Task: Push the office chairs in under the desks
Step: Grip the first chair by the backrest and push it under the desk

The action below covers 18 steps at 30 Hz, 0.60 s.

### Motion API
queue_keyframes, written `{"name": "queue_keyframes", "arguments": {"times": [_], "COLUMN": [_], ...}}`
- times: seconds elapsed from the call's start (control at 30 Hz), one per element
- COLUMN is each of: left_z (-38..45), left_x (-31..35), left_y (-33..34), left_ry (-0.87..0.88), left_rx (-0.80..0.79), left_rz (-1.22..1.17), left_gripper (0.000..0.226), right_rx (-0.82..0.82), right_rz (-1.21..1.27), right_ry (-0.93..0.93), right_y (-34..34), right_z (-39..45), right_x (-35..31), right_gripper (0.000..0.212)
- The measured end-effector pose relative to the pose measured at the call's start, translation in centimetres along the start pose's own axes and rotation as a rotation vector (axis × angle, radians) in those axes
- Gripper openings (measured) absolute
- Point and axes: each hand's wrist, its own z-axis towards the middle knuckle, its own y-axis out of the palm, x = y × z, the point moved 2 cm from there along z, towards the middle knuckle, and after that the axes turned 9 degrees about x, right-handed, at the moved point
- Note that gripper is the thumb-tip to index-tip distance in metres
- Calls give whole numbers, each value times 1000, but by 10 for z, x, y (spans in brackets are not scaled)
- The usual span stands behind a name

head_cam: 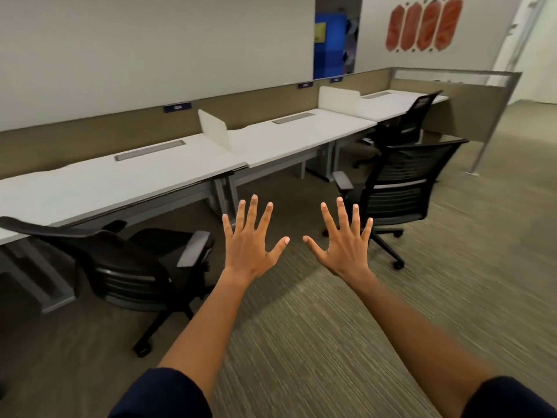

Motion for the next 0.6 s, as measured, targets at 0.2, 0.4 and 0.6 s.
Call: {"name": "queue_keyframes", "arguments": {"times": [0.2,0.4,0.6], "left_z": [50,115,189], "left_x": [71,157,247], "left_y": [45,101,157], "left_ry": [99,205,264], "left_rx": [-20,-54,-53], "left_rz": [-53,-83,-112], "left_gripper": [87,86,87], "right_rx": [13,27,26], "right_rz": [-51,-88,-126], "right_ry": [102,206,252], "right_y": [-2,2,11], "right_z": [17,54,96], "right_x": [92,203,309], "right_gripper": [93,93,92]}}
